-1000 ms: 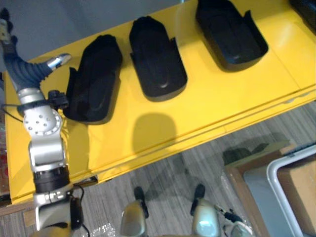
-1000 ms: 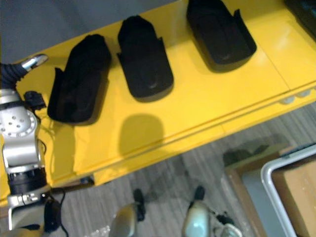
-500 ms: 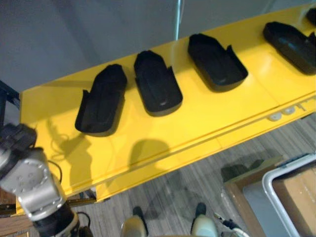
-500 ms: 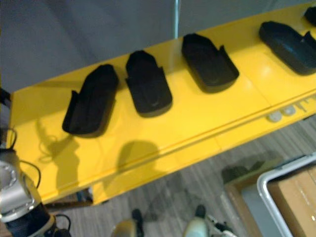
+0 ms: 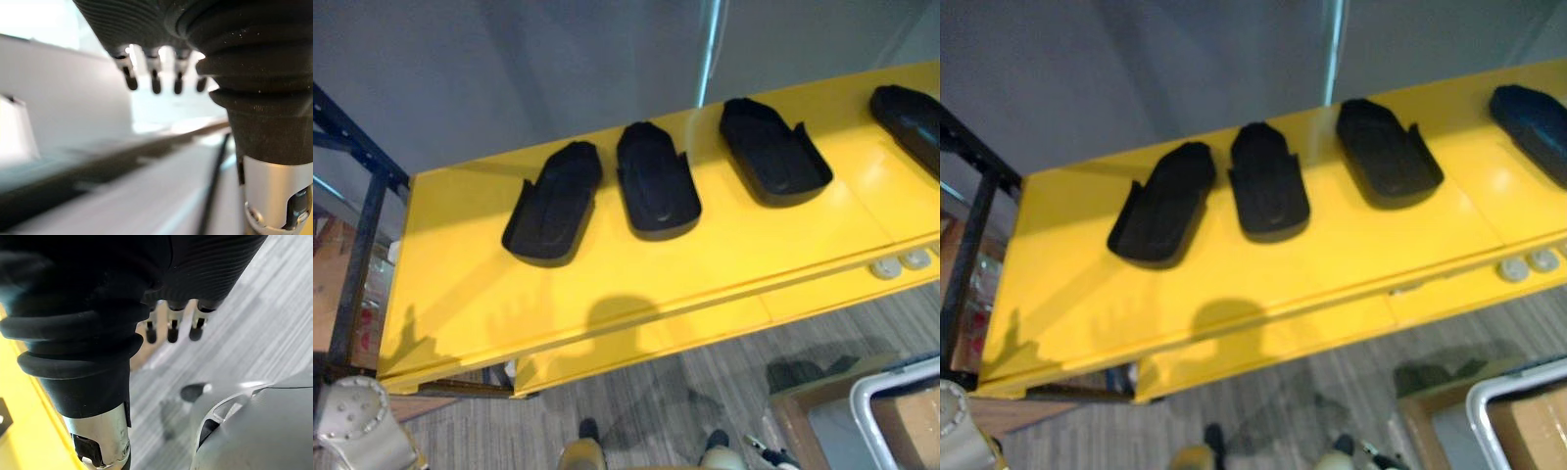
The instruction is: Walk over and take plastic housings, then place them on the shelf
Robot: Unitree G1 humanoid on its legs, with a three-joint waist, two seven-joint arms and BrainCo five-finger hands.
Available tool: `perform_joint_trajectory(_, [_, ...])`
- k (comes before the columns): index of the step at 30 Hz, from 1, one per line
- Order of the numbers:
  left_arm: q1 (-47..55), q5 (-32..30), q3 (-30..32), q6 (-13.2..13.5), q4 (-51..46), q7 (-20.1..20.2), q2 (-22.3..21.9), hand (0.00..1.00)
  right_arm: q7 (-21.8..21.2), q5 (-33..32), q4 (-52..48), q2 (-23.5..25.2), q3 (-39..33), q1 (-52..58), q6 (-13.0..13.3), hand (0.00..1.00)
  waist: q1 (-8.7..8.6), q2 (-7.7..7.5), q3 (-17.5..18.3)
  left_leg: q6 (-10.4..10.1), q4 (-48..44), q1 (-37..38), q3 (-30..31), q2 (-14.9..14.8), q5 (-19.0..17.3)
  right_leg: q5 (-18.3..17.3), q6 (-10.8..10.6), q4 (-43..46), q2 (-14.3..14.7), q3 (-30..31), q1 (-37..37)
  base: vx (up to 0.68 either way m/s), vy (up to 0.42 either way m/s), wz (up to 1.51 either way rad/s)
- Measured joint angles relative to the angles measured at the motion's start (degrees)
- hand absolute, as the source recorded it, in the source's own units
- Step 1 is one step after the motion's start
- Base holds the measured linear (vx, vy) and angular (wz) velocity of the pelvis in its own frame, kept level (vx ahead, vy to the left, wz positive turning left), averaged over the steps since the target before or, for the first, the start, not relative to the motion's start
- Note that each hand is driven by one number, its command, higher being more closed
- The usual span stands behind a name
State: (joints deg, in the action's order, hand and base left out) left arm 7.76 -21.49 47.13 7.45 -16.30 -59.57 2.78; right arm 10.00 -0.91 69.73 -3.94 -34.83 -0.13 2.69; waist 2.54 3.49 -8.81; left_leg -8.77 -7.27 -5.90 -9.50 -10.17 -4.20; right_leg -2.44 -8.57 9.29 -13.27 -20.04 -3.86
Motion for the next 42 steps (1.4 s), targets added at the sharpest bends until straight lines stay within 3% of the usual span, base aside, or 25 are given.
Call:
perform_joint_trajectory(4, [1.9, 1.4, -1.5, -0.1, 0.8, 0.5, -3.3, 0.00, 0.2, -0.1, 0.5, 0.2, -1.2, 0.1, 0.0, 0.00, 0.26, -0.11, 1.0, 0.0, 0.0, -0.1, 0.4, 0.0, 0.1, -0.3, -0.1, 0.2, 0.0, -0.3, 0.1, 0.00, 0.000, 0.05])
perform_joint_trajectory(9, [3.4, 1.2, -12.4, 0.2, -0.7, 4.7, -3.6, 0.00, 1.2, -0.5, 0.7, 0.3, -2.0, 0.2, 0.0, 0.00, 0.18, 0.30, 1.4, 0.0, 0.0, -0.1, 0.6, 0.0, 0.2, -0.3, -0.2, 0.3, 0.0, -0.4, 0.2, 0.00, 0.000, 0.00])
perform_joint_trajectory(15, [3.7, -1.4, -18.6, 2.4, -1.1, 9.3, -3.8, 0.00, 1.4, -0.5, 0.7, 0.2, -2.1, 1.2, 0.0, 0.00, -0.20, 0.24, 1.4, -0.1, 0.2, 0.0, 0.4, -0.3, 0.2, -0.3, -0.2, 0.2, 0.2, -0.3, 0.2, 0.00, 0.000, 0.00])
perform_joint_trajectory(22, [3.8, -0.6, -13.9, 0.8, -0.3, 6.3, -6.0, 0.00, 1.4, -0.5, 0.5, 0.4, -2.5, 1.5, -0.1, 0.00, -0.13, 0.09, 1.5, -0.2, 0.9, 0.9, 0.0, -0.3, 0.3, -0.5, -0.2, 0.2, 0.3, -0.2, 0.5, 0.00, 0.001, -0.01])
perform_joint_trajectory(26, [4.2, 5.2, -7.1, -0.2, 4.3, 3.4, -6.2, 0.00, 1.4, -0.5, 0.1, 1.2, -4.8, 2.2, -0.1, 0.00, 0.12, -0.34, 1.8, -0.2, 1.3, 0.9, 0.6, -0.3, 0.3, -1.6, -0.4, 1.0, 0.1, -1.0, 1.0, -0.01, 0.001, 0.09])
perform_joint_trajectory(31, [5.6, 9.9, -4.4, -0.5, 8.4, 3.4, -8.0, 0.00, 1.4, -0.4, -1.7, 2.5, -4.9, 3.6, -0.2, 0.00, 0.72, -1.41, 3.0, -0.5, 2.3, 1.1, 1.2, -0.3, 0.6, -3.0, -0.4, 2.4, -0.1, -1.9, 0.9, 0.03, -0.009, 0.10])
perform_joint_trajectory(37, [6.0, 14.0, -6.0, -0.3, 19.8, 4.8, -8.6, 0.00, 1.6, -0.4, -5.4, 4.2, -4.8, 4.0, -0.3, 0.00, 1.35, -1.53, 3.3, -0.6, 2.9, 2.0, 0.8, -0.3, 0.8, -3.6, -0.8, 2.9, -0.4, -2.3, 1.0, 0.02, -0.001, 0.00])
perform_joint_trajectory(40, [6.0, 20.9, -6.3, -0.3, 35.9, 9.8, -8.6, 0.00, 1.6, -0.5, -6.6, 5.0, -4.8, 4.0, -0.4, 0.00, 0.96, -1.58, 3.3, -0.6, 3.0, 2.0, 0.7, -0.2, 0.8, -4.0, -0.9, 3.2, -0.6, -2.6, 1.0, 0.01, 0.003, 0.02])
perform_joint_trajectory(42, [5.9, 27.6, -6.1, 0.0, 49.1, 16.9, -8.1, 0.00, 1.8, -0.6, -6.6, 5.0, -4.8, 3.6, -0.5, 0.00, -0.01, -1.82, 3.1, -0.7, 4.2, 2.8, 0.7, -0.1, 1.2, -4.0, -0.9, 3.1, -0.7, -2.7, 1.2, 0.00, 0.000, 0.00])
